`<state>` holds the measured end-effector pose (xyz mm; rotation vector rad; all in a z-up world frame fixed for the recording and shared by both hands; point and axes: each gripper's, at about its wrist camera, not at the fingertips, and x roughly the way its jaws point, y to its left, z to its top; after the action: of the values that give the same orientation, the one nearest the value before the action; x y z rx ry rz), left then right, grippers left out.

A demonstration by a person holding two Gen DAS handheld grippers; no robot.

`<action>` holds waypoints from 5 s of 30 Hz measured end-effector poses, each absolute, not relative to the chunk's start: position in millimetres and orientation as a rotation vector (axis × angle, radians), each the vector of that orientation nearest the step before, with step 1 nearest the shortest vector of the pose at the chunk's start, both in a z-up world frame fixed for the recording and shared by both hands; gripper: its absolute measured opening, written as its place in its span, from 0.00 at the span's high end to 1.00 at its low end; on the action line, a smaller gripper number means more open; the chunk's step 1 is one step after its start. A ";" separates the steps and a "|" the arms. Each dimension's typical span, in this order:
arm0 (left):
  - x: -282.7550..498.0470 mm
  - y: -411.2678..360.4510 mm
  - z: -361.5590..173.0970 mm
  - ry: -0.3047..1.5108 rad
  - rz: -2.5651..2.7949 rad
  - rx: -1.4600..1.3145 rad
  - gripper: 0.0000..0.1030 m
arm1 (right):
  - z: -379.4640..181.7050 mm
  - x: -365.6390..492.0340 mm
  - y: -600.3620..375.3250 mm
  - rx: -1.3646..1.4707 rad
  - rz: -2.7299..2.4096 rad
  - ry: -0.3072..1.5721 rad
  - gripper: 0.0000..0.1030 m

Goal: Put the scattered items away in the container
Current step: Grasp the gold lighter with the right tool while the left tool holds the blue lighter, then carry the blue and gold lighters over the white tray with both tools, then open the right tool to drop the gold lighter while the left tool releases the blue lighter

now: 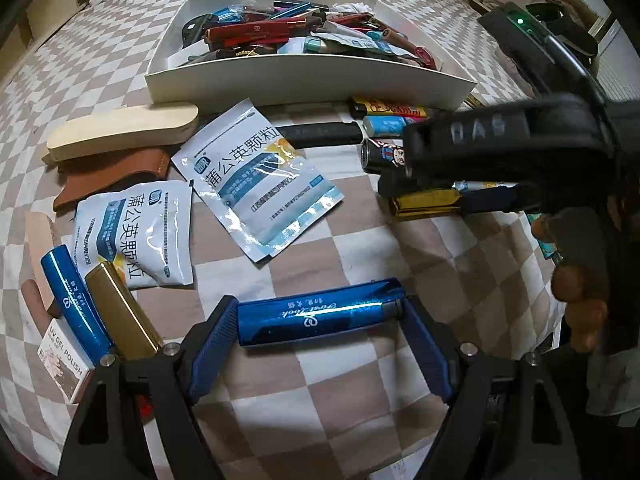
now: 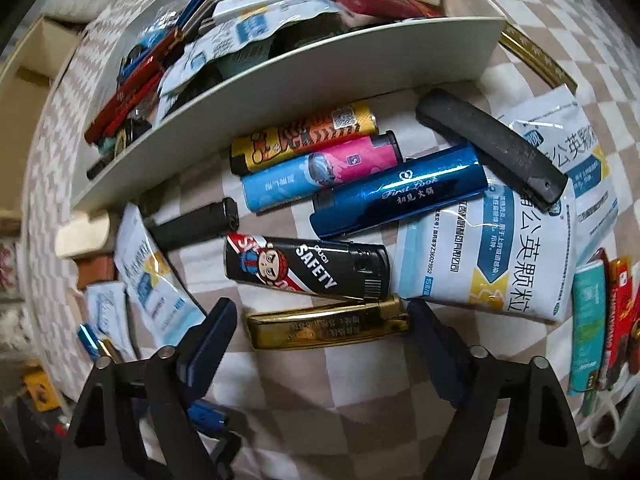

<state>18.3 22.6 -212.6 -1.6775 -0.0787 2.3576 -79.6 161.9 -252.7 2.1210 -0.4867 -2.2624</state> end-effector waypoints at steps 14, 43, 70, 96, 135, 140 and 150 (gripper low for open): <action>25.5 27.0 -218.2 -0.080 2.363 -1.688 0.21 | -248.1 -70.4 152.1 2.012 -2.223 -0.219 0.11; 16.4 28.4 -206.6 -0.117 2.404 -1.718 0.21 | -215.7 -23.2 200.7 1.880 -2.136 -0.212 0.21; 12.9 38.5 -121.3 -0.123 2.505 -1.552 0.21 | -151.7 -16.1 204.1 1.607 -2.367 -0.131 0.21; -45.5 9.8 -25.1 -0.096 2.643 -1.448 0.21 | -47.5 -66.5 195.5 1.365 -2.474 -0.113 0.21; -170.0 3.0 -138.6 -0.359 2.345 -1.931 0.21 | -165.9 -194.5 190.9 1.780 -2.271 -0.100 0.21; -171.2 -3.9 -142.8 -0.399 2.334 -1.951 0.21 | -171.7 -201.7 184.1 1.783 -2.272 -0.083 0.21; -174.3 8.3 -149.7 -0.394 2.305 -1.970 0.21 | -175.7 -202.2 190.1 1.757 -2.337 0.005 0.00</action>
<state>-174.3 8.3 -149.7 -1.9700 -0.3943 2.3050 -202.2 190.1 -175.7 1.7571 0.0053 -2.3374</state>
